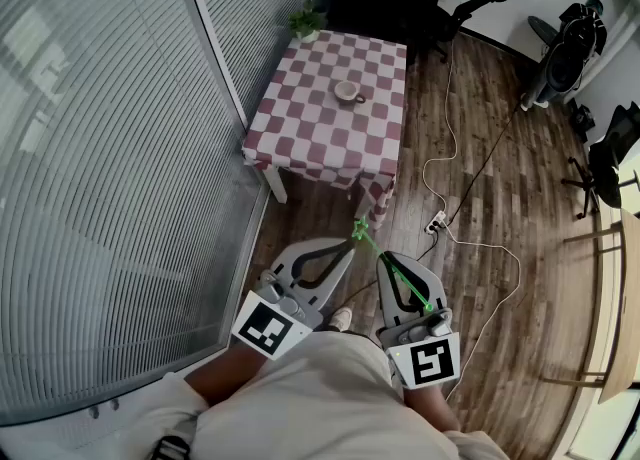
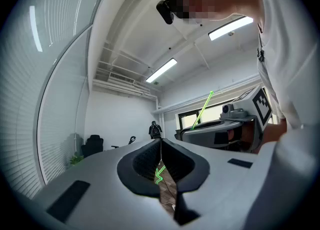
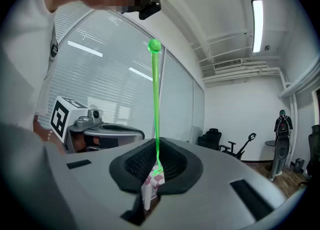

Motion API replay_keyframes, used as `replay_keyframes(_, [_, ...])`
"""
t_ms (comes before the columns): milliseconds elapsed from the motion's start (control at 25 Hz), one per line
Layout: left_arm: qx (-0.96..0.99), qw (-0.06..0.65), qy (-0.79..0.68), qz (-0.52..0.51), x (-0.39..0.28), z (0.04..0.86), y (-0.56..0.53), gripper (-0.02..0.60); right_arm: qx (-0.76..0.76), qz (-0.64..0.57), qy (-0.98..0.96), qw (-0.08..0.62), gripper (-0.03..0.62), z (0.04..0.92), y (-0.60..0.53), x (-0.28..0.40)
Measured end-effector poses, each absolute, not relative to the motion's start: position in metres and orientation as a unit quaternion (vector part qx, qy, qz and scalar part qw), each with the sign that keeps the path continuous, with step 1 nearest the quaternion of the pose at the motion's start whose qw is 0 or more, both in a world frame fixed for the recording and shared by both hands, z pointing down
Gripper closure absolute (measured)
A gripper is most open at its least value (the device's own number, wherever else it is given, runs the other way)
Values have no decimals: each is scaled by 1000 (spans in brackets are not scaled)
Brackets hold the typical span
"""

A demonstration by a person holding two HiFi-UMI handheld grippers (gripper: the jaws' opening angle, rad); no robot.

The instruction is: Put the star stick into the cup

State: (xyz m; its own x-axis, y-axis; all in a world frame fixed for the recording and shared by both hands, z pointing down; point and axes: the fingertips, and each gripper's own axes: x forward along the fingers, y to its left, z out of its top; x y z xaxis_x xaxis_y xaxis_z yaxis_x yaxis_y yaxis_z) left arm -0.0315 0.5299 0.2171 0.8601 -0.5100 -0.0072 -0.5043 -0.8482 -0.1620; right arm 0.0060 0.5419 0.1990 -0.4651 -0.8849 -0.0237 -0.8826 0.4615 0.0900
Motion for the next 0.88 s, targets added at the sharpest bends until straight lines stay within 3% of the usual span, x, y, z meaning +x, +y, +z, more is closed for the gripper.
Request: replay_keyframes(880, [-949,51,310,6,12,219,541,549,500,-37,-865,-1,554,200,554,61])
